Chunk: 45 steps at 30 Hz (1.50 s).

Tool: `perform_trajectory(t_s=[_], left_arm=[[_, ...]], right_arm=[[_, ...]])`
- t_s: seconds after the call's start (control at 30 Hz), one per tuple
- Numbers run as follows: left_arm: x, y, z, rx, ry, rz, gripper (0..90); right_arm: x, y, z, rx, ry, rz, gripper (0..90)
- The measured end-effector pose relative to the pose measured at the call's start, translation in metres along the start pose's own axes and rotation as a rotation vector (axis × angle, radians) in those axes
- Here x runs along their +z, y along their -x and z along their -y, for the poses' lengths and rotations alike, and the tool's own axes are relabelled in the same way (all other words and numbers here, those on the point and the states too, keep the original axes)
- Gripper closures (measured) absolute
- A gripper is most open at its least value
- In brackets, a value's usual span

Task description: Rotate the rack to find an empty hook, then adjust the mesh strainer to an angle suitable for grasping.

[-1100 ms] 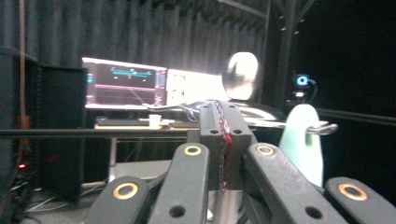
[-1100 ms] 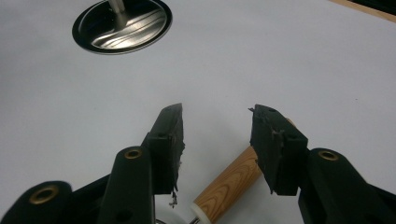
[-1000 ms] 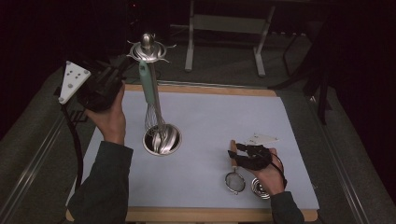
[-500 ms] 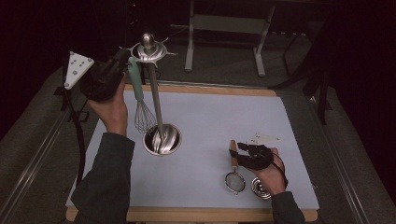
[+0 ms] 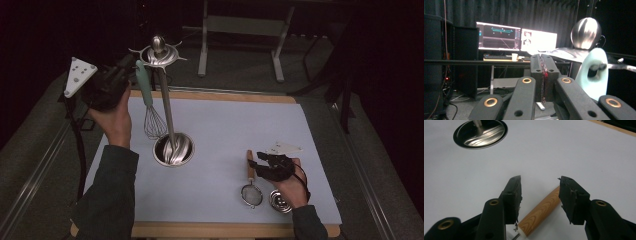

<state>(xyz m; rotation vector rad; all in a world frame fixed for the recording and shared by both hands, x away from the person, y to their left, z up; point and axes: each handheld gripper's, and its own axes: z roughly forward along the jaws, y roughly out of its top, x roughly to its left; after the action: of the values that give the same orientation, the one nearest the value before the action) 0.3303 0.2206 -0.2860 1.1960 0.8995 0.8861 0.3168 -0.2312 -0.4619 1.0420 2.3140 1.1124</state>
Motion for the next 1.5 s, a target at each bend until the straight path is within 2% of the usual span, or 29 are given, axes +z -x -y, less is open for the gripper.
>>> perform_trajectory(t_s=[0.13, 0.23, 0.43, 0.5, 0.57, 0.67, 0.77, 0.8, 0.9, 1.03, 1.2, 1.37, 1.43, 1.5], left_arm=[[-0.009, -0.006, 0.005, -0.012, -0.006, -0.001, 88.5], [-0.025, -0.012, 0.009, -0.011, 0.000, 0.006, 87.4], [-0.040, -0.018, 0.020, -0.002, -0.021, -0.002, 86.5], [-0.051, -0.021, 0.039, 0.021, -0.073, -0.006, 85.1], [-0.057, -0.023, 0.050, 0.019, -0.086, -0.012, 83.6], [-0.066, -0.025, 0.068, -0.009, -0.091, -0.021, 81.9], [-0.074, -0.027, 0.085, -0.013, -0.122, -0.039, 80.0], [-0.074, -0.027, 0.085, -0.013, -0.122, -0.039, 79.7], [-0.081, -0.026, 0.104, -0.026, -0.151, -0.043, 79.3], [-0.087, -0.022, 0.128, -0.019, -0.194, -0.053, 78.0], [-0.093, -0.025, 0.153, -0.065, -0.235, -0.060, 78.1], [-0.098, -0.024, 0.176, -0.051, -0.296, -0.080, 77.4], [-0.101, -0.024, 0.185, -0.025, -0.313, -0.117, 77.4], [-0.105, -0.027, 0.194, -0.030, -0.331, -0.137, 77.4]], right_arm=[[-0.005, 0.006, 0.000, 0.025, 0.008, 0.015, 52.0], [-0.011, 0.016, 0.002, 0.056, 0.011, 0.031, 51.8], [-0.014, 0.020, 0.003, 0.072, 0.006, 0.035, 51.4], [-0.014, 0.023, 0.004, 0.081, 0.000, 0.036, 51.4], [-0.013, 0.023, 0.004, 0.090, -0.014, 0.033, 51.4], [-0.009, 0.023, 0.006, 0.093, -0.046, 0.017, 51.5], [-0.004, 0.021, 0.008, 0.095, -0.070, 0.003, 51.4], [-0.004, 0.021, 0.008, 0.095, -0.070, 0.003, 51.4], [-0.002, 0.021, 0.009, 0.094, -0.083, -0.013, 51.5], [0.002, 0.019, 0.010, 0.096, -0.103, -0.029, 50.8], [0.007, 0.018, 0.013, 0.099, -0.151, -0.049, 49.7], [0.014, 0.016, 0.016, 0.093, -0.195, -0.064, 49.6], [0.015, 0.016, 0.017, 0.091, -0.203, -0.068, 49.7], [0.016, 0.015, 0.017, 0.093, -0.205, -0.075, 49.7]])
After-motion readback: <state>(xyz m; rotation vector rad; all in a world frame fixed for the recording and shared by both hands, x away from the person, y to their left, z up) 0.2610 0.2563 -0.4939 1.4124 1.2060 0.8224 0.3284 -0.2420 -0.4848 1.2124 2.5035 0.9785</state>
